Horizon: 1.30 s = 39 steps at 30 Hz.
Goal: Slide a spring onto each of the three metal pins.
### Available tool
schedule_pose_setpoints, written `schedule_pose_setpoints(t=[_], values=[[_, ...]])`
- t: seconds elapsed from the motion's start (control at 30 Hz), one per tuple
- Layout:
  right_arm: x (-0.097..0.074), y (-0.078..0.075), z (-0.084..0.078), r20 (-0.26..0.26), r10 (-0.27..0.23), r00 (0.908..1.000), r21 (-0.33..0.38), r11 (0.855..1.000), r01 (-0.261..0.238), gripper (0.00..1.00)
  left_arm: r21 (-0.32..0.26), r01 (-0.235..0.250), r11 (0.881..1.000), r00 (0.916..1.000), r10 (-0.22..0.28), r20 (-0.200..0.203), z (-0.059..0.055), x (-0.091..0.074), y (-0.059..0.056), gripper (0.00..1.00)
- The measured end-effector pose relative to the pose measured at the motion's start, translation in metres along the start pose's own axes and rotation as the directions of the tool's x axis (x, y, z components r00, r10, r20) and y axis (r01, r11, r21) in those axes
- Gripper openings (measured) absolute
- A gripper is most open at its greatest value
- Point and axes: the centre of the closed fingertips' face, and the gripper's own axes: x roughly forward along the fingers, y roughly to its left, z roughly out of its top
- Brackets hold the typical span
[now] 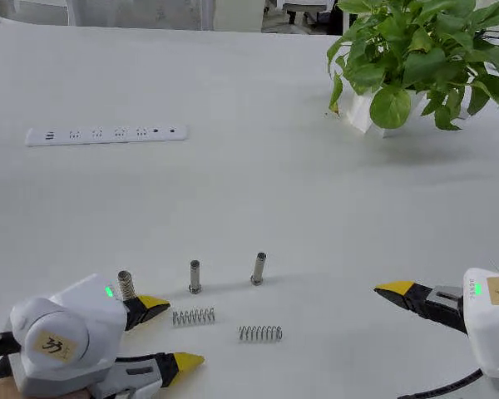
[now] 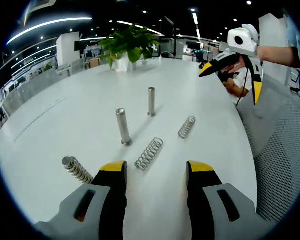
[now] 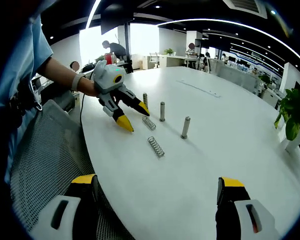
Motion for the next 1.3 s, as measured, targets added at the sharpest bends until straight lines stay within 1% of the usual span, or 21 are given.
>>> schedule_pose_setpoints(t=[0.07, 0.13, 0.23, 0.53, 0.6, 0.63, 0.67, 0.8, 0.87, 1.0, 1.17, 1.3], values=[[-0.001, -0.001, 0.0, 0.001, -0.006, 1.0, 0.008, 1.0, 0.006, 0.99, 0.006, -0.001, 1.0, 1.0, 0.001, -0.001, 0.001, 0.001, 0.002, 0.44], [-0.001, -0.002, -0.001, 0.002, -0.008, 1.0, 0.014, 1.0, 0.008, 0.99, 0.004, -0.001, 1.0, 1.0, 0.001, 0.003, 0.002, 0.003, 0.003, 0.41], [0.0, -0.001, -0.001, 0.001, -0.008, 1.0, 0.02, 1.0, 0.008, 0.99, 0.008, -0.001, 1.0, 1.0, 0.001, -0.004, 0.002, 0.006, 0.005, 0.36], [0.001, 0.001, -0.001, 0.004, -0.006, 1.0, 0.03, 1.0, 0.006, 0.99, 0.013, -0.017, 1.0, 0.9998, 0.017, -0.01, 0.002, 0.007, 0.009, 0.26], [0.001, 0.002, -0.001, 0.005, -0.006, 1.0, 0.033, 0.999, 0.006, 0.99, 0.022, -0.02, 1.0, 0.9997, 0.021, -0.012, 0.002, 0.006, 0.009, 0.24], [0.001, 0.002, 0.0, 0.007, -0.007, 1.0, 0.034, 0.999, 0.006, 0.99, 0.04, -0.024, 0.999, 0.9996, 0.024, -0.012, 0.002, 0.005, 0.01, 0.23], [0.001, 0.002, 0.0, 0.007, -0.007, 0.9999, 0.035, 0.999, 0.007, 0.99, 0.034, -0.02, 0.999, 0.9997, 0.021, -0.016, 0.001, 0.005, 0.009, 0.23], [0.002, 0.004, -0.002, 0.0, -0.003, 1.0, 0.034, 0.999, 0.003, 0.99, 0.052, -0.015, 0.999, 0.9995, 0.017, -0.027, 0.001, 0.004, 0.008, 0.2], [0.002, 0.006, -0.001, 0.004, -0.001, 1.0, 0.035, 0.999, 0.001, 0.99, 0.071, -0.013, 0.997, 0.9992, 0.015, -0.036, 0.001, 0.004, 0.008, 0.19], [0.004, 0.007, -0.001, 0.005, 0.001, 1.0, 0.038, 0.999, -0.001, 0.99, 0.107, -0.005, 0.994, 0.9985, 0.011, -0.054, 0.0, 0.004, 0.006, 0.13], [0.004, 0.01, -0.002, 0.004, 0.005, 1.0, 0.039, 0.999, -0.005, 0.99, 0.104, 0.0, 0.995, 0.9981, 0.006, -0.061, -0.002, 0.004, 0.006, 0.11], [0.004, 0.01, -0.002, 0.005, 0.005, 1.0, 0.041, 0.999, -0.005, 0.99, 0.113, 0.0, 0.994, 0.9975, 0.008, -0.07, -0.003, 0.003, 0.007, 0.09]])
